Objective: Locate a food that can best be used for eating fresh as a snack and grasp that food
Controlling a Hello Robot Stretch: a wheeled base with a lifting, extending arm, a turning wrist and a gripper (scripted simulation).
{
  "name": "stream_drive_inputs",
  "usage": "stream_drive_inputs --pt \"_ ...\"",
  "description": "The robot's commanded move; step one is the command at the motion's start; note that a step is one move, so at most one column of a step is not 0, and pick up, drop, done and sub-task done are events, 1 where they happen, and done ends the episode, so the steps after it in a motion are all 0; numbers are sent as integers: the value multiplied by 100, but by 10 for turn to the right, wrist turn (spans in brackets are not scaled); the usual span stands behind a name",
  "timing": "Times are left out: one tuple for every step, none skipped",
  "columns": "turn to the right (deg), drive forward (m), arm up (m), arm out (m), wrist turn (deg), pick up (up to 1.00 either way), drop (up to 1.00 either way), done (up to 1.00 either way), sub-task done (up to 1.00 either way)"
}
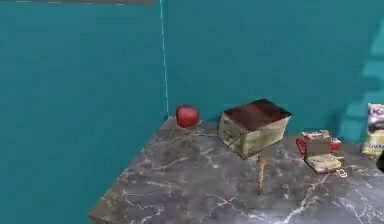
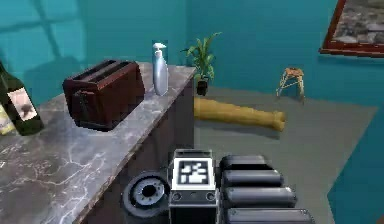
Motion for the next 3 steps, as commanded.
stream_drive_inputs --pt "450 0 0 0 0 0 0 0 0" --pt "330 0 0 0 0 0 0 0 0" --pt "0 10 0 0 0 0 0 0 0"
